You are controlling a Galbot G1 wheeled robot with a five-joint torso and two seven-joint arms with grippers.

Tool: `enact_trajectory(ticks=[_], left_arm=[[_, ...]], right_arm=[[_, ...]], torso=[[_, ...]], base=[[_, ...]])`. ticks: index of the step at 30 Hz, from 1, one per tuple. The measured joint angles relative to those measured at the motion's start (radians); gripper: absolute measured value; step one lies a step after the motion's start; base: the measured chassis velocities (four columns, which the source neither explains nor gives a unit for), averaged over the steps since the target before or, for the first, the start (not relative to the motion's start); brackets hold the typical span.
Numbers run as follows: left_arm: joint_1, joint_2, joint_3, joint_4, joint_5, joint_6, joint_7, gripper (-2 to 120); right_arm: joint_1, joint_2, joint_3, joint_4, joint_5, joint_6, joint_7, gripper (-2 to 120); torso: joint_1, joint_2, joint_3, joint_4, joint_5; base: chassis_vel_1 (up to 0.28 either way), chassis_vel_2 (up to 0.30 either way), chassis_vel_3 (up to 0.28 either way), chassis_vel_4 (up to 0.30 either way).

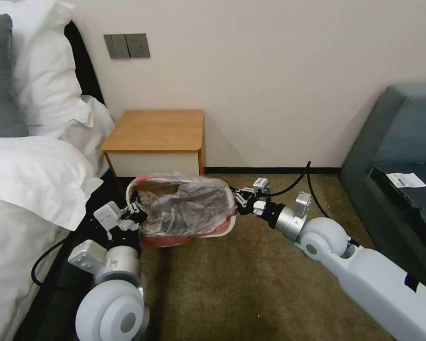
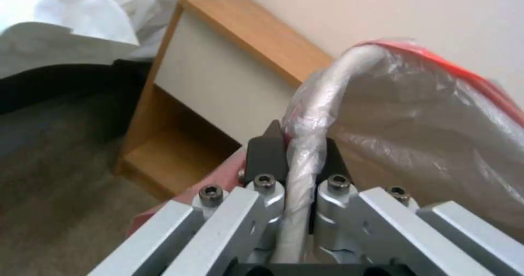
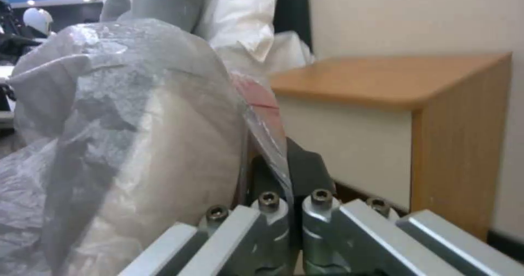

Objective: Pick up the garbage bag from the table and place it over the trash can.

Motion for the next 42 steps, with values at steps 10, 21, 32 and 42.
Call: enact_trajectory(ticks=[10, 21, 32, 42], left_arm=[[-0.008, -0.008, 0.006, 0.027, 0.018, 0.002, -0.004, 1], [-0.016, 0.002, 0.008, 0.093, 0.062, -0.009, 0.026, 1], [-0.029, 0.001, 0.013, 0.147, 0.094, -0.020, 0.030, 0], [-0.038, -0.002, 0.011, 0.149, 0.092, -0.021, 0.026, 0]], right_arm=[[-0.002, 0.049, 0.027, -0.013, -0.057, 0.035, 0.025, 18], [-0.009, 0.057, 0.103, 0.025, -0.035, 0.031, 0.029, 59], [-0.008, 0.067, 0.140, 0.037, -0.010, 0.027, 0.024, 97], [-0.022, 0.075, 0.148, 0.065, 0.079, 0.013, 0.057, 100]], torso=[[0.000, 0.000, 0.000, 0.0000, 0.0000], [0.000, 0.000, 0.000, 0.0000, 0.0000], [0.000, 0.000, 0.000, 0.0003, 0.0003], [0.000, 0.000, 0.000, 0.0001, 0.0000]], base=[[0.000, 0.000, 0.000, 0.000], [0.000, 0.000, 0.000, 0.000], [0.000, 0.000, 0.000, 0.000], [0.000, 0.000, 0.000, 0.000]])
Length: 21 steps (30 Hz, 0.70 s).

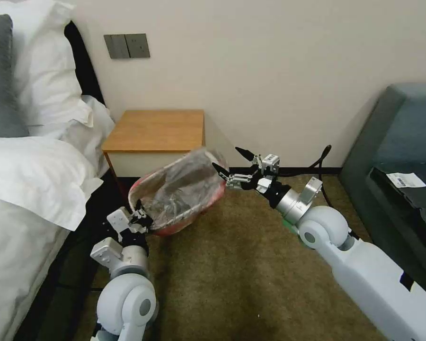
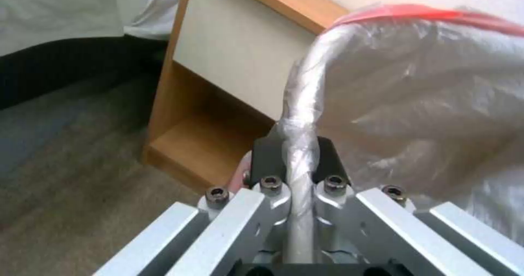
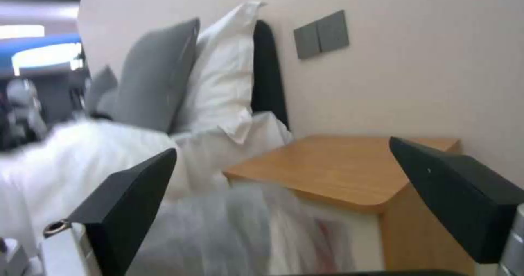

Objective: Pick up the garbage bag from the table and place it over the trash can.

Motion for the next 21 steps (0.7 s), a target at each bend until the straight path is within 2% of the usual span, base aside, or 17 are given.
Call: enact_trajectory(ticks=[1, 4, 5, 6, 8, 17, 21], left_arm=[[0.000, 0.000, 0.000, 0.000, 0.000, 0.000, 0.000, 0], [-0.005, -0.001, -0.006, 0.010, 0.000, -0.012, -0.003, 0], [-0.005, -0.001, -0.006, 0.010, 0.000, -0.012, -0.003, 0], [-0.007, -0.001, -0.006, 0.015, 0.001, -0.016, -0.003, 0], [-0.012, -0.001, -0.007, 0.027, 0.016, -0.024, -0.002, 0], [-0.025, 0.001, -0.007, 0.040, 0.044, -0.042, 0.002, 0], [-0.030, 0.005, -0.008, 0.041, 0.044, -0.045, 0.002, 0]], right_arm=[[0.000, 0.000, 0.000, 0.000, 0.000, 0.000, 0.000, 100], [-0.031, 0.001, 0.000, 0.061, 0.142, -0.043, 0.093, 100], [-0.031, 0.001, 0.000, 0.061, 0.142, -0.043, 0.093, 100], [-0.048, 0.008, 0.000, 0.100, 0.212, -0.069, 0.155, 100], [-0.068, 0.020, 0.001, 0.146, 0.258, -0.095, 0.225, 100], [-0.177, 0.052, 0.001, 0.251, 0.250, -0.181, 0.402, 100], [-0.222, 0.066, -0.004, 0.259, 0.225, -0.188, 0.409, 100]], torso=[[0.000, 0.000, 0.000, 0.0000, 0.0000], [0.000, 0.000, 0.000, -0.0001, 0.0000], [0.000, 0.000, 0.000, -0.0001, 0.0000], [0.000, 0.000, 0.000, -0.0001, 0.0000], [0.000, 0.000, 0.000, 0.0000, -0.0002], [0.000, 0.000, 0.000, -0.0001, 0.0000], [0.000, 0.000, 0.000, -0.0001, 0.0000]], base=[[0.000, 0.000, 0.000, 0.000], [0.000, 0.000, 0.000, 0.000], [0.000, 0.000, 0.000, 0.000], [0.000, 0.000, 0.000, 0.000], [0.000, 0.000, 0.000, 0.000], [0.000, 0.000, 0.000, 0.000], [0.000, 0.000, 0.000, 0.000]])
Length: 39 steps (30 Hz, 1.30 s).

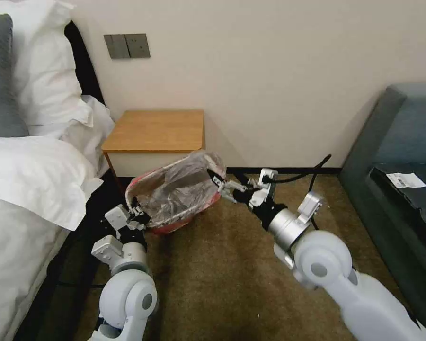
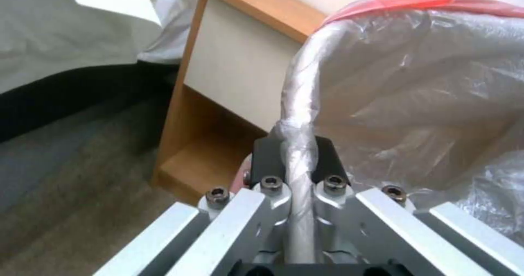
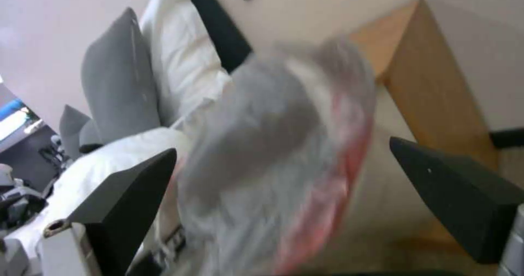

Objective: Pick up the garbage bag from the table and place it over the trash can.

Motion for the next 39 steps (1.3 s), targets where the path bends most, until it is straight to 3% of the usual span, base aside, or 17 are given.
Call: enact_trajectory(ticks=[11, 21, 24, 30, 36, 39], left_arm=[[0.001, -0.007, 0.001, 0.000, 0.005, -0.001, 0.001, 0], [-0.005, -0.007, -0.001, 0.002, 0.008, -0.004, 0.001, 0], [-0.005, -0.007, -0.001, -0.007, 0.007, -0.005, 0.001, 0], [-0.004, -0.006, -0.002, -0.008, 0.006, -0.005, 0.001, 0], [-0.006, -0.003, -0.003, -0.008, 0.004, -0.004, 0.000, 0], [-0.006, -0.003, -0.003, -0.008, 0.004, -0.004, 0.000, 0]], right_arm=[[-0.022, 0.040, -0.014, -0.013, -0.029, 0.000, -0.011, 97], [-0.046, 0.051, -0.016, -0.025, -0.054, 0.005, -0.023, 68], [-0.063, 0.054, -0.011, -0.030, -0.068, 0.011, -0.034, 49], [-0.067, 0.058, -0.008, -0.030, -0.073, 0.016, -0.038, 32], [-0.065, 0.059, -0.005, -0.029, -0.084, 0.022, -0.045, 6], [-0.063, 0.059, -0.004, -0.029, -0.090, 0.025, -0.048, 0]], torso=[[0.000, 0.000, 0.000, 0.0002, 0.0000], [0.000, 0.000, 0.000, 0.0001, 0.0000], [0.000, 0.000, 0.000, 0.0000, 0.0000], [0.000, 0.000, 0.000, 0.0001, 0.0001], [0.000, 0.000, 0.000, 0.0001, 0.0001], [0.000, 0.000, 0.000, 0.0001, 0.0001]], base=[[0.000, 0.000, 0.000, 0.000], [0.000, 0.000, 0.000, 0.000], [0.000, 0.000, 0.000, 0.000], [0.000, 0.000, 0.000, 0.000], [0.000, 0.000, 0.000, 0.000], [0.000, 0.000, 0.000, 0.000]])
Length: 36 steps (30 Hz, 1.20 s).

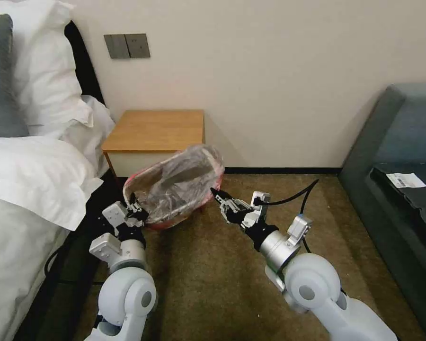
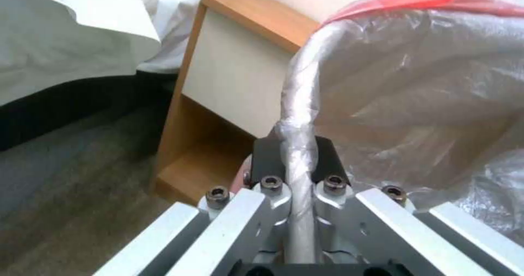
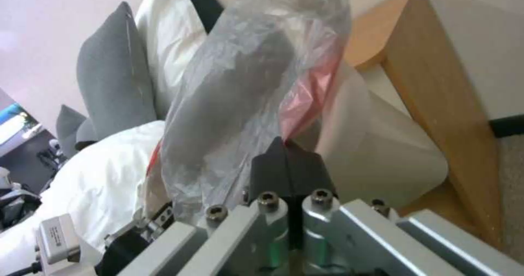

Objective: Pick up the garbage bag from the table and place it over the trash can.

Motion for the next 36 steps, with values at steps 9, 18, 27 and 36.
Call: enact_trajectory(ticks=[9, 18, 27, 36], left_arm=[[-0.003, -0.001, 0.000, 0.003, -0.001, 0.001, -0.002, 0], [-0.009, -0.003, -0.007, -0.011, -0.048, 0.015, -0.019, 0], [-0.016, -0.006, -0.016, -0.065, -0.150, 0.050, -0.057, 0], [0.042, -0.037, -0.002, -0.155, -0.248, 0.109, -0.082, 0]], right_arm=[[0.003, 0.001, 0.004, 0.000, -0.018, 0.010, -0.010, 0], [-0.011, -0.004, 0.018, -0.005, -0.054, 0.026, -0.025, 0], [-0.034, 0.000, 0.030, -0.042, -0.087, 0.047, -0.033, 0], [0.012, 0.024, 0.032, -0.136, -0.127, 0.068, -0.036, 0]], torso=[[0.000, 0.000, 0.000, 0.0000, 0.0000], [0.000, 0.000, 0.000, 0.0001, 0.0000], [0.000, 0.000, 0.000, -0.0001, 0.0000], [0.000, 0.000, 0.000, 0.0000, 0.0000]], base=[[0.000, 0.000, 0.000, 0.000], [0.000, 0.000, 0.000, 0.000], [0.000, 0.000, 0.000, 0.000], [0.000, 0.000, 0.000, 0.000]])
